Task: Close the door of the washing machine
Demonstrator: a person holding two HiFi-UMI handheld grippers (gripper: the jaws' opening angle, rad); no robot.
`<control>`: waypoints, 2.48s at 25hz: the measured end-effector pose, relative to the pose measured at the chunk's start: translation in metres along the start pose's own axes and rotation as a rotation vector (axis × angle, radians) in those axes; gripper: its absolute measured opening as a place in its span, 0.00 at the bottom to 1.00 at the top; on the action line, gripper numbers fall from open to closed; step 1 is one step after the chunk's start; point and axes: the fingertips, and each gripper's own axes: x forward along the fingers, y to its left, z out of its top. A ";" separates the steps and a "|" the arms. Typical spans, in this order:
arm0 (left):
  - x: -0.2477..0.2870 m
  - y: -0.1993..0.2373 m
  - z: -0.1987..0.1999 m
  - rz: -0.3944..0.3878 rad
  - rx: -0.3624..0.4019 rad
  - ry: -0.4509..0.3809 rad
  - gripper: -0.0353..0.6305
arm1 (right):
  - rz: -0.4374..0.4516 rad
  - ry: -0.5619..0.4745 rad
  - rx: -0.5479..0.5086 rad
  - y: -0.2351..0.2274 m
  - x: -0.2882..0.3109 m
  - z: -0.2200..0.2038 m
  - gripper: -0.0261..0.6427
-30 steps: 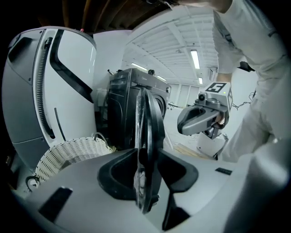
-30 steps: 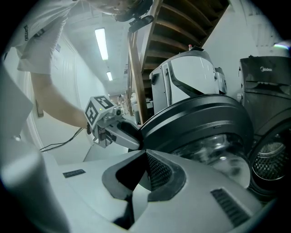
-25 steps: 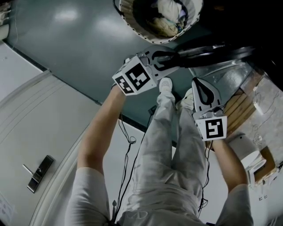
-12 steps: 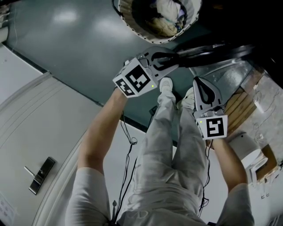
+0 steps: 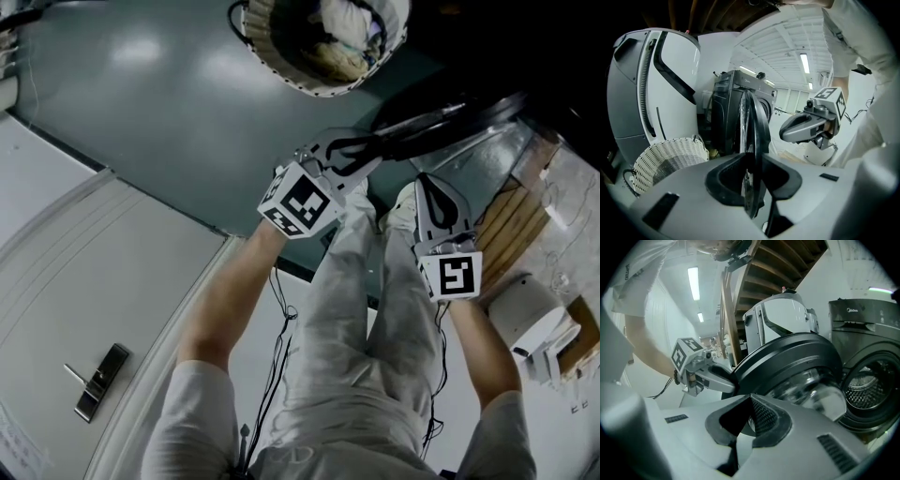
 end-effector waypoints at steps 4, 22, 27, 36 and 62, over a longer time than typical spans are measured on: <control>0.004 -0.010 -0.001 0.039 -0.032 0.003 0.19 | -0.042 0.007 0.029 -0.006 -0.014 -0.010 0.06; 0.036 -0.095 0.004 0.176 -0.173 0.038 0.19 | -0.151 0.049 0.062 -0.026 -0.096 -0.056 0.06; 0.048 -0.112 0.006 0.232 -0.216 0.054 0.19 | -0.170 0.071 0.052 -0.034 -0.120 -0.077 0.06; 0.074 -0.148 0.011 0.293 -0.268 0.093 0.20 | -0.191 0.112 -0.003 -0.045 -0.158 -0.112 0.06; 0.148 -0.225 0.037 0.280 -0.445 0.192 0.25 | -0.264 0.181 0.032 -0.062 -0.222 -0.188 0.11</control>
